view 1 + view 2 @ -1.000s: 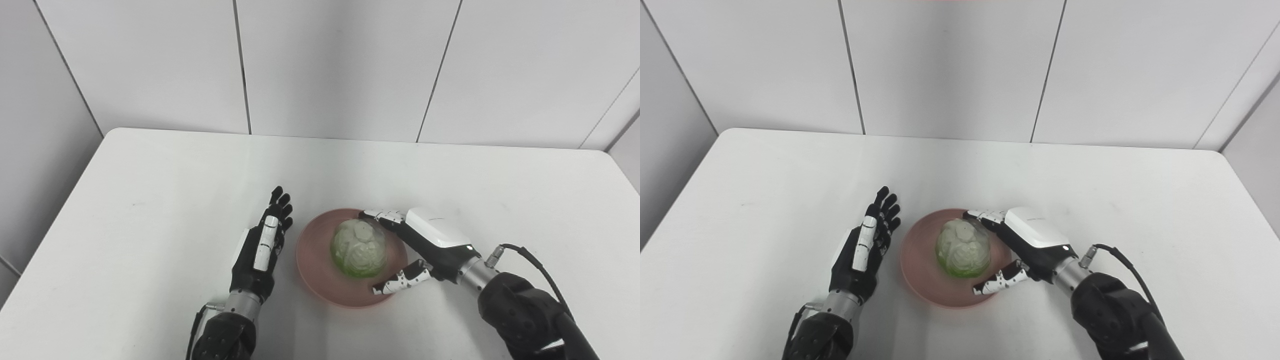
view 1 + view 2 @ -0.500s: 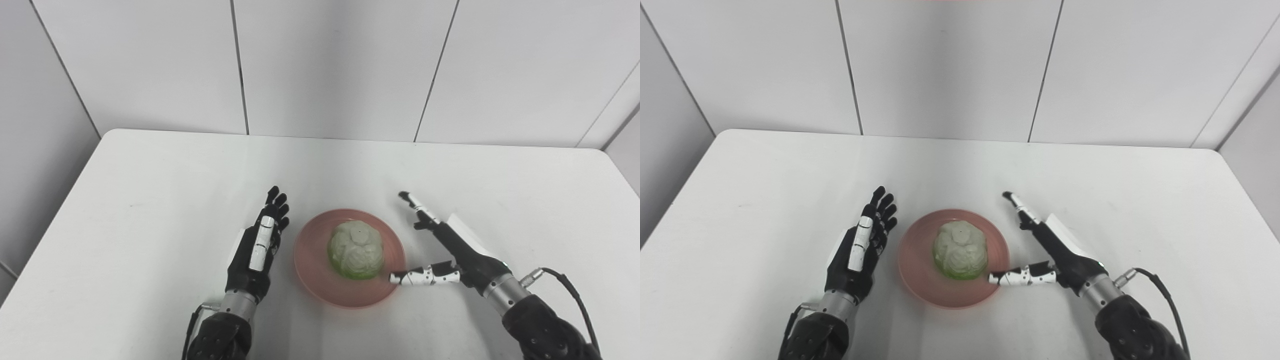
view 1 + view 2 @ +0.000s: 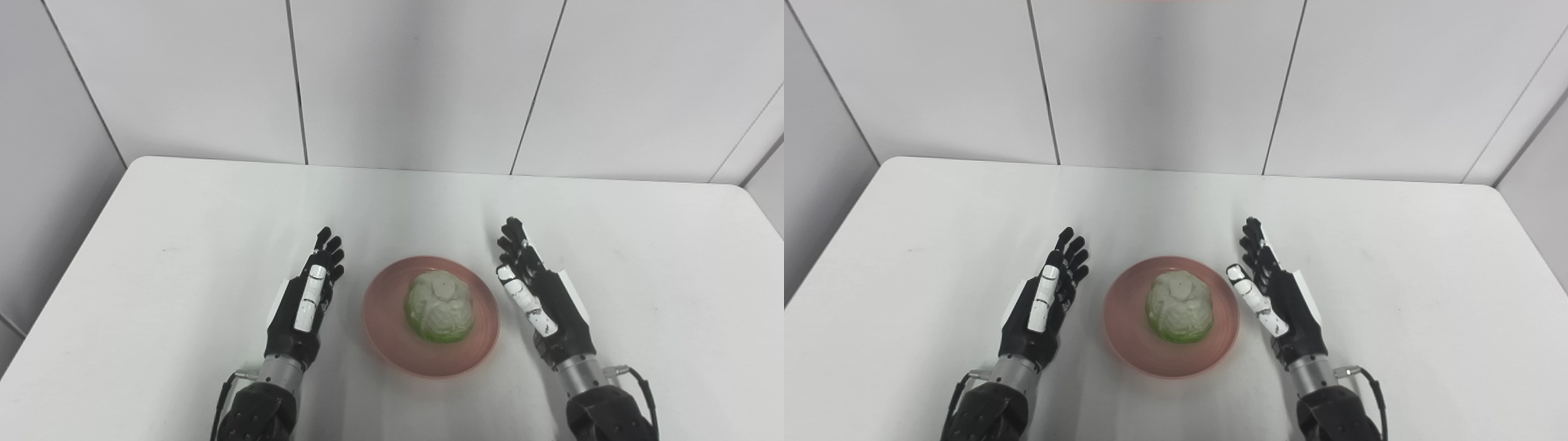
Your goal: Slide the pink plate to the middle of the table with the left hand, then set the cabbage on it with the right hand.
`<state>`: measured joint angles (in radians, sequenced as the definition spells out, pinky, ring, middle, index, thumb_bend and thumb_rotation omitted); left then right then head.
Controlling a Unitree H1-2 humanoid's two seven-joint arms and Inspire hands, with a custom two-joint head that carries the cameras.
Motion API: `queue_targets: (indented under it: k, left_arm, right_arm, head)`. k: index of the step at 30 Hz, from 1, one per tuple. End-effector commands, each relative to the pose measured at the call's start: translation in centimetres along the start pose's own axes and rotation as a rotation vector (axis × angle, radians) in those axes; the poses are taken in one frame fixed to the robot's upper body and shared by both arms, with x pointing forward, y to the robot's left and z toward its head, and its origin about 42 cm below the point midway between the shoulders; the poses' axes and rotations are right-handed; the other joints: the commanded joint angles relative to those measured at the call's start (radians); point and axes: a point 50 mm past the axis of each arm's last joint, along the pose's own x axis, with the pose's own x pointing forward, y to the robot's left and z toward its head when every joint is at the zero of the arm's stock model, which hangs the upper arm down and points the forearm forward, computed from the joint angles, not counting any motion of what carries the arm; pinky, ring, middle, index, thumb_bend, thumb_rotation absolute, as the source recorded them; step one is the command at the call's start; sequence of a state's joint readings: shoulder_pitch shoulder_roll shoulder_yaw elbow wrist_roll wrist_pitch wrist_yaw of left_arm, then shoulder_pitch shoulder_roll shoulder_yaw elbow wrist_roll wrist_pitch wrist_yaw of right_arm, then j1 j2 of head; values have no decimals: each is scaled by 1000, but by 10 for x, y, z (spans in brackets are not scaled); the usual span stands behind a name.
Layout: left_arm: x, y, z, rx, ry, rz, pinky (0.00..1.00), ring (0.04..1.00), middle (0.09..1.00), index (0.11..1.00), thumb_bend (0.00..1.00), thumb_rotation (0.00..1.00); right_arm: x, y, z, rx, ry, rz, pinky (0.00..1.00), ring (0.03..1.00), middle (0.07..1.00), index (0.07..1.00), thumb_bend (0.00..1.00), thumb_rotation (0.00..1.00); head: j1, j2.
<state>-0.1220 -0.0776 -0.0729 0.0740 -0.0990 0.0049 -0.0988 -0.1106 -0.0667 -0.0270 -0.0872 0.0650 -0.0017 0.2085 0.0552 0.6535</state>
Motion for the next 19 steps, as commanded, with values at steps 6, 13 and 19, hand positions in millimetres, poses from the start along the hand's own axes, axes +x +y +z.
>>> queue_targets:
  k: [6,13,19]
  left_arm:
    - [3,-1,11,11,-74,-4,1000,993,992,980,646,925]
    - [1,-2,12,10,-83,-5,1000,1000,1000,991,643,889]
    - [-2,-2,12,49,-97,1,1000,1000,1000,1000,645,898]
  right_arm:
    - [8,8,8,7,-35,-20,1000,1000,1000,1000,662,810]
    - [13,10,3,-8,-26,-37,1000,1000,1000,1000,704,956]
    - [13,10,4,26,-24,-69,1000,1000,1000,1000,691,957]
  head:
    - [-6,0]
    - [-10,-2]
    - [-10,4]
